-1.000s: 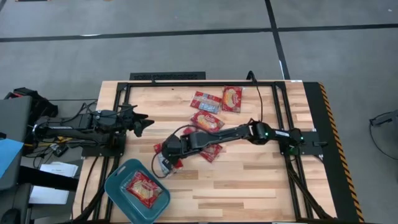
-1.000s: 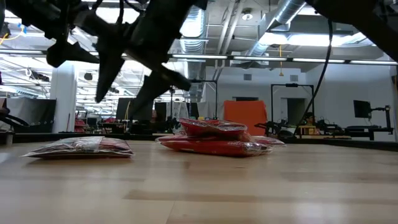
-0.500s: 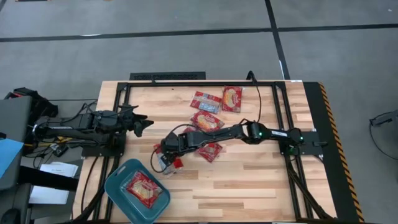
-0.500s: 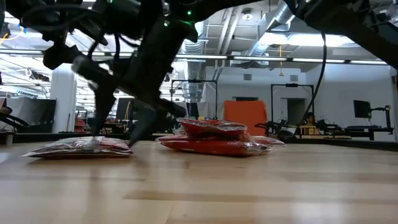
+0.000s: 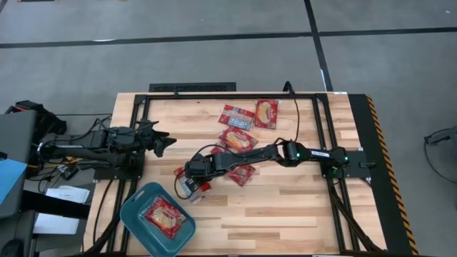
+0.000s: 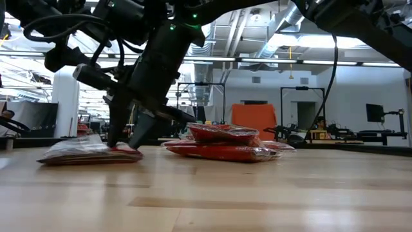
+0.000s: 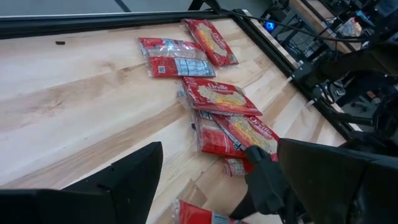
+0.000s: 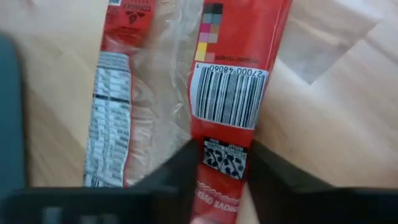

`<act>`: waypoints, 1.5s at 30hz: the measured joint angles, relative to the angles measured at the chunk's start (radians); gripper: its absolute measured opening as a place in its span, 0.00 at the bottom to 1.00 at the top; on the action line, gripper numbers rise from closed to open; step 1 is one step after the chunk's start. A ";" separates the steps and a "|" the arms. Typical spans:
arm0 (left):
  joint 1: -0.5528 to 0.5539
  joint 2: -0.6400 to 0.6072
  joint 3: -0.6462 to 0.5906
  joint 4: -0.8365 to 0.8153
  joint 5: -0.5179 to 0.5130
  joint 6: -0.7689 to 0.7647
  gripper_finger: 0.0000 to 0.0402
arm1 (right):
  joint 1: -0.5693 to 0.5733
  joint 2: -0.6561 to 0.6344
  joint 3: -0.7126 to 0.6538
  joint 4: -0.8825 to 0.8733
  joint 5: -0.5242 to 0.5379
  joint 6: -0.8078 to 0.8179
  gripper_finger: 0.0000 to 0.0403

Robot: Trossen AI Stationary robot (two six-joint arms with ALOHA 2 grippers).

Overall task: Sort popcorn bags into baskets
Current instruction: Put the red popcorn pack into the blue bin

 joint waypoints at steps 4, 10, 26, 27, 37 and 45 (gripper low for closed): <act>0.000 0.000 0.000 0.000 0.000 0.000 0.76 | -0.001 0.001 -0.001 0.017 -0.034 -0.028 0.06; 0.000 0.000 0.000 -0.006 0.000 0.001 0.76 | -0.001 -0.009 -0.004 0.004 -0.046 -0.020 0.04; 0.000 -0.002 0.000 -0.023 -0.023 0.005 0.76 | -0.004 -0.224 0.024 -0.099 0.051 -0.082 0.01; 0.000 -0.002 0.000 -0.023 -0.029 0.005 0.76 | 0.000 -0.237 0.026 -0.070 0.053 -0.082 0.01; 0.000 -0.002 0.000 -0.032 -0.082 0.004 0.76 | 0.096 -0.284 0.027 0.169 0.038 -0.071 0.02; 0.000 -0.002 0.000 -0.041 -0.087 0.003 0.76 | 0.147 -0.221 0.025 0.366 -0.012 -0.069 0.01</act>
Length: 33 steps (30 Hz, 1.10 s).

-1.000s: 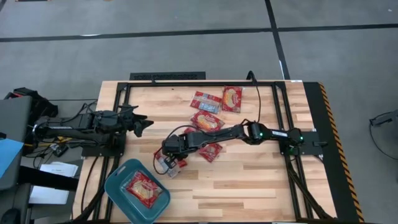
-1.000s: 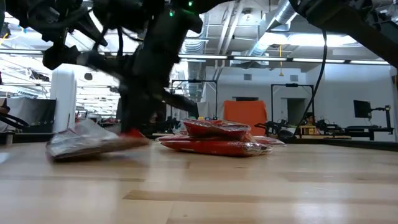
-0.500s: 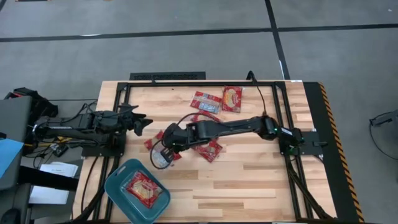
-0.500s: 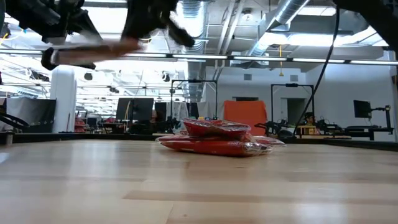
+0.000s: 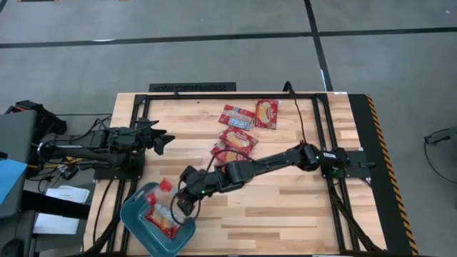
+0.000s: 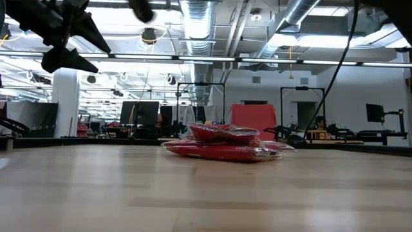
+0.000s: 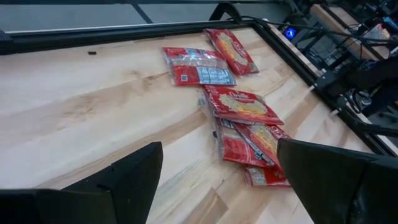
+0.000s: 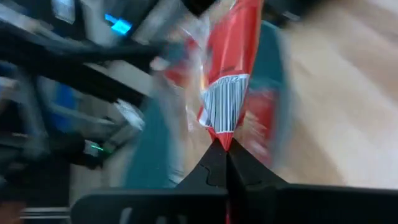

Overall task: Sort popcorn bags into baskets
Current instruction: Put the red popcorn pack into the blue bin

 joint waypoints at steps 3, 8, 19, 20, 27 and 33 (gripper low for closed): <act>0.000 0.000 0.000 -0.006 0.000 -0.003 0.76 | 0.000 0.033 0.001 0.062 -0.041 0.023 0.02; 0.000 0.000 0.000 -0.010 -0.002 -0.013 0.76 | 0.005 0.111 -0.001 0.168 -0.133 0.075 0.03; 0.000 0.000 0.000 -0.018 -0.008 -0.047 0.76 | 0.004 0.199 0.003 0.238 -0.229 0.056 0.07; 0.000 0.000 0.000 -0.019 -0.008 -0.047 0.76 | 0.004 0.202 0.001 0.229 -0.229 0.056 0.08; 0.000 0.000 0.000 -0.019 -0.010 -0.047 0.76 | -0.010 0.199 0.003 0.219 -0.228 -0.004 0.22; 0.000 0.000 0.000 -0.019 -0.018 -0.047 0.76 | -0.039 0.199 0.003 0.195 -0.232 -0.003 0.39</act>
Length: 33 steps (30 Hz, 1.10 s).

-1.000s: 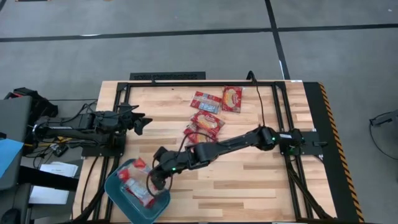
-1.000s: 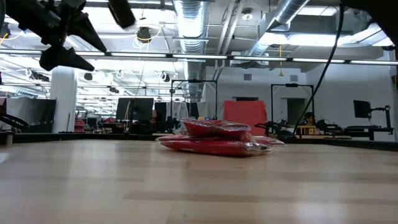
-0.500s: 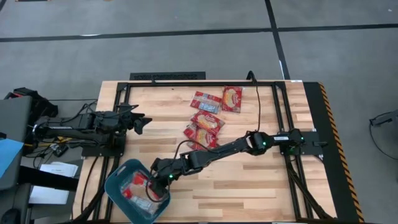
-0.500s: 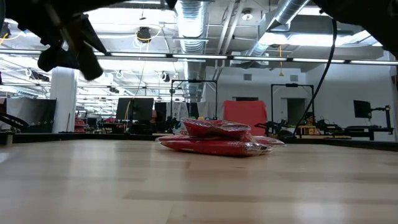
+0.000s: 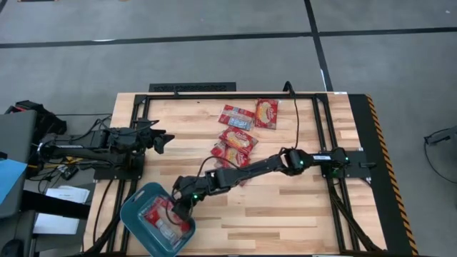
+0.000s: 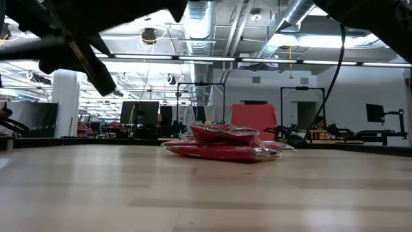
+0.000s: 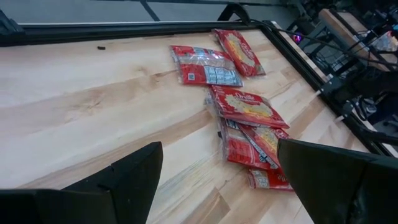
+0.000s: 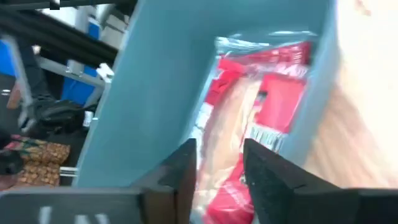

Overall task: Sort popcorn bags into baskets
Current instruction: Put the red popcorn pack into the blue bin

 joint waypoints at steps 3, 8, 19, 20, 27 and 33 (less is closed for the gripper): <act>0.000 0.000 0.000 0.000 0.000 0.000 0.76 | -0.015 -0.013 0.000 -0.051 0.000 -0.017 0.44; 0.000 0.000 0.000 0.000 0.002 0.000 0.76 | -0.044 -0.110 0.000 -0.347 0.035 -0.151 0.41; 0.000 0.000 0.000 -0.008 0.010 0.006 0.76 | -0.059 -0.339 0.002 -1.142 0.384 -0.263 0.35; 0.000 0.000 0.000 -0.007 0.010 0.009 0.76 | -0.059 -0.340 0.002 -1.174 0.386 -0.256 0.37; 0.000 0.000 0.000 -0.024 0.010 0.011 0.76 | -0.001 -0.308 -0.001 -1.299 0.473 -0.282 0.62; 0.000 0.000 0.000 -0.028 0.026 0.012 0.76 | 0.092 -0.311 0.000 -1.297 0.669 -0.316 0.70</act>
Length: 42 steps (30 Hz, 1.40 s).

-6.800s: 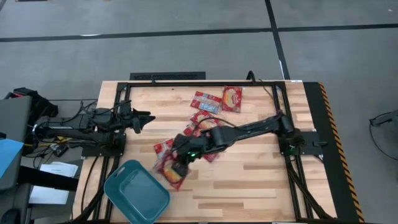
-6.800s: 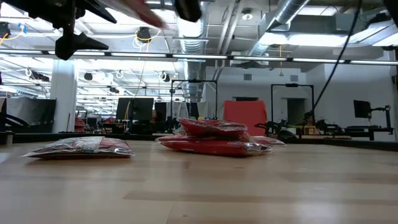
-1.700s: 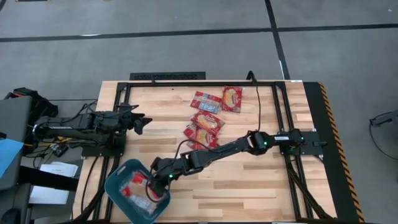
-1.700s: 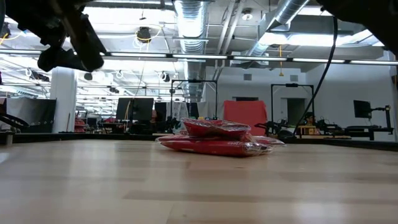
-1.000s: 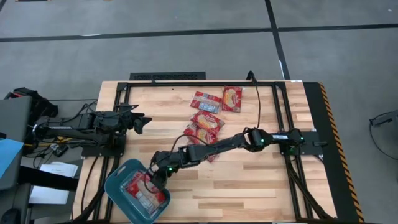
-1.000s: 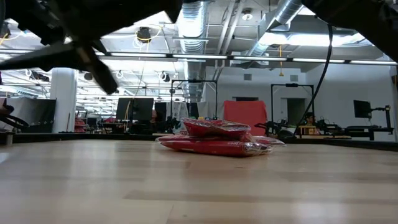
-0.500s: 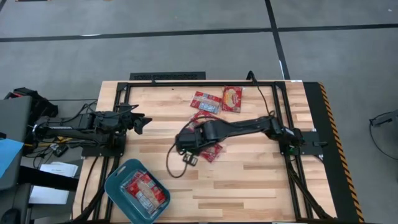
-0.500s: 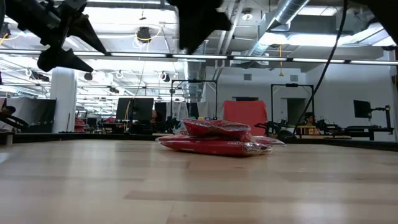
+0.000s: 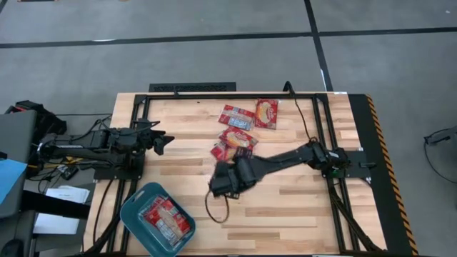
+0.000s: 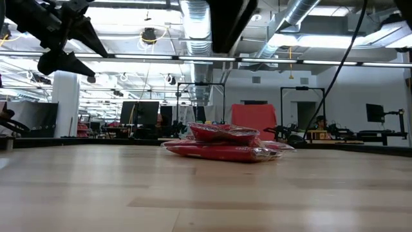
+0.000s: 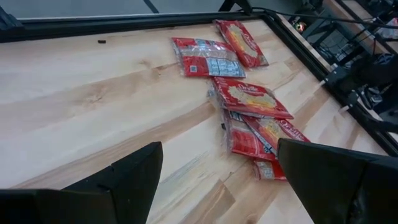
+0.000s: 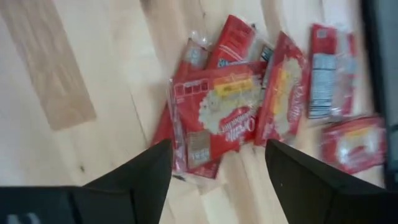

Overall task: Sort popcorn bags into baskets
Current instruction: Put the red popcorn pack into the blue bin

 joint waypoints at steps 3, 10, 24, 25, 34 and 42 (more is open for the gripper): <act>0.000 0.000 0.000 -0.003 0.007 0.010 0.76 | 0.038 -0.001 0.000 0.005 0.022 0.007 0.70; 0.000 0.000 0.000 -0.008 0.029 0.025 0.76 | 0.034 -0.048 -0.101 0.005 -0.065 0.214 0.70; 0.000 0.000 0.000 -0.016 0.028 0.026 0.76 | -0.055 -0.526 -0.914 0.572 -0.147 0.622 0.70; 0.000 0.000 0.000 -0.016 0.028 0.026 0.76 | -0.065 -0.544 -0.966 0.638 -0.162 0.635 0.70; 0.000 0.000 0.000 -0.016 0.035 0.025 0.76 | -0.104 -0.575 -1.218 1.022 -0.221 0.714 0.70; 0.000 0.000 0.000 -0.016 0.028 0.024 0.76 | -0.144 -0.496 -1.226 1.085 -0.226 0.696 0.70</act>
